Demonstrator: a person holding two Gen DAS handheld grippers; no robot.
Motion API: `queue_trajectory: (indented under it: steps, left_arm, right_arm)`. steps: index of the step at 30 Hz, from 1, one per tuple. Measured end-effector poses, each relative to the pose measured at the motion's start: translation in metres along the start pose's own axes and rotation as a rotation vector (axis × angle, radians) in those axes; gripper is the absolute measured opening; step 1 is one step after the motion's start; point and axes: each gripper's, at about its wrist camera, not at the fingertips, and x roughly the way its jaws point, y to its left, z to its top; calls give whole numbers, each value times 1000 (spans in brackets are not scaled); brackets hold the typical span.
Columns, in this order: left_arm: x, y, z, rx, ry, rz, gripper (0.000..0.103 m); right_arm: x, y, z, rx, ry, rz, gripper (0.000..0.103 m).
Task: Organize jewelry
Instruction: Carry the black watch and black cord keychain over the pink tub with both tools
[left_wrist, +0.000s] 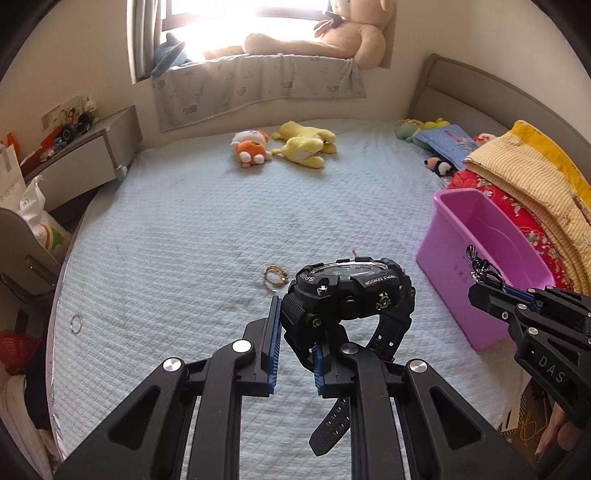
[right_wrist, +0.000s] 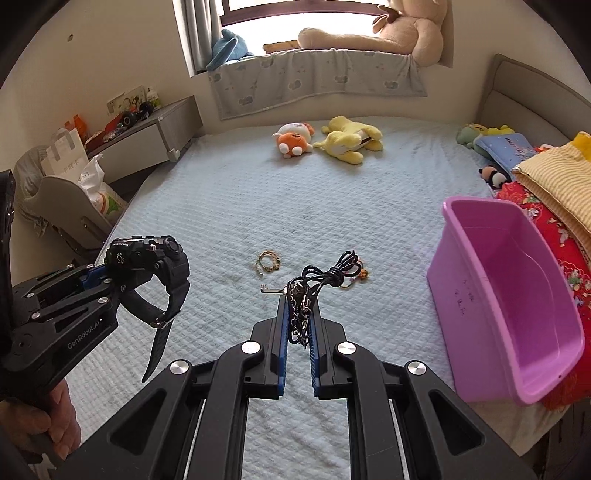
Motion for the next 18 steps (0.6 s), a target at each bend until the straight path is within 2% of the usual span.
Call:
queue_trajectory:
  steps: [6,10,15,18]
  left_arm:
    - [-12,-70,22,75,2,-125,15]
    - [-12,-126,35,107,0,-209,15]
    - [0,-197,51,106,-2,-253,15]
    - [14,-241,60,99,2,-244,15]
  right_arm:
    - [-48,-55,-5,77,0,-73,10]
    - [-76,-110,-10,144,-5,-125,10]
    - [-95,-182,-14,162,-21,-164,10]
    - [-94,-229,-16,149,-15,-143,10]
